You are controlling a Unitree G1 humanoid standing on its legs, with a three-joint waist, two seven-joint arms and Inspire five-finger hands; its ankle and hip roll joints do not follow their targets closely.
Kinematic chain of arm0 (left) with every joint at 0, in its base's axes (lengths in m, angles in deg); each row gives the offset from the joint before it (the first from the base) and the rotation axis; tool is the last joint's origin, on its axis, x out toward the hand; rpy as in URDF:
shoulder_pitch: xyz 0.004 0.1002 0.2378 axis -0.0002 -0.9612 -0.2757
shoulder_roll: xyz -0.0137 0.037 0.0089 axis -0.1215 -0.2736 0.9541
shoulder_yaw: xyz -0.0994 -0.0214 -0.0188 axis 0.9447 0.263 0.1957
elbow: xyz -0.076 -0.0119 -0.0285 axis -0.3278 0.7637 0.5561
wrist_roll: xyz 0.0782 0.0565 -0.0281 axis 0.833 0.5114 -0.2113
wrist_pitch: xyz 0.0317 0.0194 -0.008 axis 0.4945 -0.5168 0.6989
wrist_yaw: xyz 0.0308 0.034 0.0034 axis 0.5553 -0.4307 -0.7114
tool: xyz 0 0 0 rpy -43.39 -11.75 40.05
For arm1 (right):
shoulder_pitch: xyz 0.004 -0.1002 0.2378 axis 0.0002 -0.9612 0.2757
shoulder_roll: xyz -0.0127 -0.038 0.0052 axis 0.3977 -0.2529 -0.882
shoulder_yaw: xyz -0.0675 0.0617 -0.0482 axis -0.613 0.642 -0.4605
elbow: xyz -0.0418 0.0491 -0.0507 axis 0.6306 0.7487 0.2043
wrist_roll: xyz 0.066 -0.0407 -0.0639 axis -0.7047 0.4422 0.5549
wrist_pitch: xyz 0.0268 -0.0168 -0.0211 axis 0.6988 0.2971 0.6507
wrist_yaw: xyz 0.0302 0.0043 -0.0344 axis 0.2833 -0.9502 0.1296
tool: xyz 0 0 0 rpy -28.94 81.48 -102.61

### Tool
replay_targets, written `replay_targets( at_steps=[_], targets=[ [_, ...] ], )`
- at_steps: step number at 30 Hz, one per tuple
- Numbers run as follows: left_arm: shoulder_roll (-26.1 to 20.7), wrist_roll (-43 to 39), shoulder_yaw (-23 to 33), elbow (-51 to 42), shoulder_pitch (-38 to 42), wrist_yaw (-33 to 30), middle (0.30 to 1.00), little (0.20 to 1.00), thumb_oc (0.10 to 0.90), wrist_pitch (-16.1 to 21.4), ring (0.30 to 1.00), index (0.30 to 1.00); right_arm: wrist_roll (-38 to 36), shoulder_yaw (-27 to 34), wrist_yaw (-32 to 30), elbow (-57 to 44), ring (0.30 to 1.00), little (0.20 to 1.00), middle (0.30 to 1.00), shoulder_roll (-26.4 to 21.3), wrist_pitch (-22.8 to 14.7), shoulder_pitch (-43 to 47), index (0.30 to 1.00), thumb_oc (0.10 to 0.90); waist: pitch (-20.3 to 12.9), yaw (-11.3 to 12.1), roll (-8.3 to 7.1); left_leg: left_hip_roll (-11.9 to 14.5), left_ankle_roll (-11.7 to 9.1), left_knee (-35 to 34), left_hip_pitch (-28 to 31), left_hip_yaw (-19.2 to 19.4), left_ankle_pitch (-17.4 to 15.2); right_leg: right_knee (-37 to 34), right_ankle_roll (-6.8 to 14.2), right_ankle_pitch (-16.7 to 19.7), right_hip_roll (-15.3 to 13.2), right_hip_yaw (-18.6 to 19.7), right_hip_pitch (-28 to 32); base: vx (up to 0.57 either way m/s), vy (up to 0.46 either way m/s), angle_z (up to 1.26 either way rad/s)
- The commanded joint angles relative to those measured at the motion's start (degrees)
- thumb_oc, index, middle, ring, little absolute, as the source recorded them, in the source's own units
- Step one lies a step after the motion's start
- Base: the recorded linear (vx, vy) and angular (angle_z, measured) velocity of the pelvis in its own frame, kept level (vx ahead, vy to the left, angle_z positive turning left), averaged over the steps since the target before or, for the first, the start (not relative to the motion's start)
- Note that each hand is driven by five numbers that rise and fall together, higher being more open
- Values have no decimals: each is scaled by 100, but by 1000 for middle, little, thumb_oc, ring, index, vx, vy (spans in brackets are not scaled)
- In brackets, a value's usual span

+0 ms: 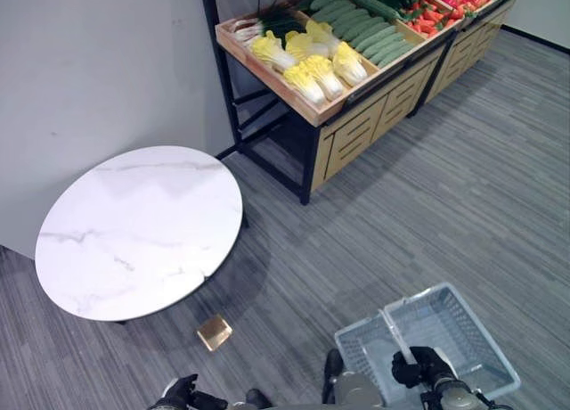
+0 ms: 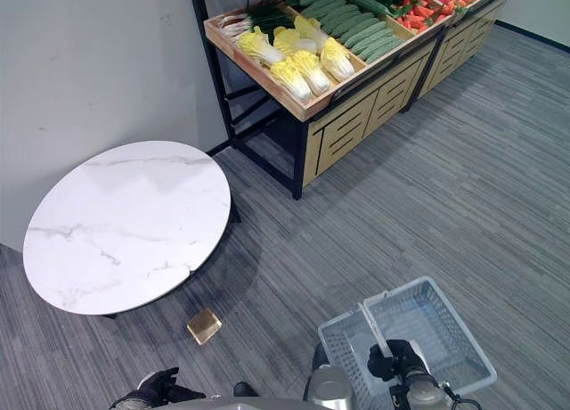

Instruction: Get the vegetables into the basket

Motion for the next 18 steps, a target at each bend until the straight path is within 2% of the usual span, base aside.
replay_targets(
  at_steps=[1, 5, 6, 7, 8, 9, 10, 12, 13, 15, 18],
  targets=[
    [-49, 296, -165, 148, 277, -53, 1000, 1000, 900, 58, 1000, 1000, -160, -1, 71, -370, 300, 300, 300, -63, -413, 428, 300, 400, -119, -43, 41, -554, 82, -2, 62, -536, -861, 441, 627, -348, -228, 517, -286, 123, -237, -22],
    [-14, 291, -346, 108, 434, -119, 1000, 1000, 900, 35, 1000, 1000, -246, -240, 84, -123, 300, 300, 300, -18, -418, 549, 300, 400, -126, -103, -1, -298, -142, 80, 64, -611, -771, 595, 424, -675, -20, 606, -292, 138, -311, -5],
    [-22, 209, -348, 85, 482, -141, 1000, 1000, 900, 44, 1000, 1000, -283, -340, 98, -4, 300, 300, 300, -30, -420, 632, 300, 400, -70, -61, -124, -58, -290, 896, -185, -629, -888, 631, 275, -834, 35, 657, -206, 148, -367, 9],
    [-25, 147, -343, 67, 507, -159, 1000, 1000, 900, 40, 1000, 1000, -280, -392, 108, -10, 300, 300, 300, -45, -414, 649, 300, 400, -23, -17, -200, 114, -392, 1414, -378, -674, -824, 616, 197, -879, 69, 670, -131, 108, -300, 16],
    [-27, 146, -343, 67, 509, -159, 1000, 1000, 900, 39, 1000, 1000, -280, -392, 108, -10, 300, 300, 300, -42, -414, 652, 300, 400, -22, -18, -200, 139, -405, 1465, -400, -680, -840, 611, 187, -881, 79, 667, -129, 94, -247, -5],
    [-20, -81, -302, 20, 570, -210, 1000, 1000, 900, 73, 1000, 1000, -291, -447, 121, 15, 300, 300, 300, -100, -419, 677, 300, 400, 134, 162, -310, 310, -591, 2337, -737, -1181, -520, 561, 36, -942, 174, 739, 38, 89, 5, -30],
    [43, -289, -285, -25, 574, -253, 1000, 1000, 900, 150, 1000, 1000, -268, -472, 168, 46, 300, 300, 300, -144, -380, 622, 300, 400, 120, 282, -421, -188, -328, 1314, -1014, -2476, -742, 453, 123, -831, 8, 853, -44, 98, 62, -43],
    [67, -272, -305, -4, 524, -289, 1000, 1000, 900, 151, 1000, 1000, -233, -475, 182, 72, 300, 300, 300, -160, -372, 624, 300, 400, 142, 334, -391, -236, -265, 1042, -1056, -2861, -684, 566, 134, -809, -35, 1001, -115, 43, 258, -51],
    [80, -287, -332, 20, 500, -284, 1000, 1000, 900, 162, 1000, 1000, -185, -448, 171, 139, 300, 300, 300, -140, -372, 630, 300, 400, 183, 386, -371, -320, -214, 1160, -1050, -3015, -797, 732, 165, -833, -91, 1129, -196, 53, 300, -63],
    [46, -277, -323, 16, 500, -246, 1000, 1000, 900, 168, 1000, 1000, -266, -362, 152, 257, 300, 300, 300, -52, -377, 647, 300, 400, 194, 329, -330, -351, -115, 949, -962, -2835, -761, 779, 233, -736, -153, 1239, -280, 30, 373, -58],
    [-59, -48, -373, -17, 456, -207, 1000, 1000, 900, 198, 1000, 1000, -292, -312, 117, 436, 300, 300, 300, 55, -382, 711, 300, 400, 277, 347, -267, -510, 51, 963, -878, -2454, -896, 779, 394, -543, -268, 1494, -421, -8, 393, -48]
  ],
)
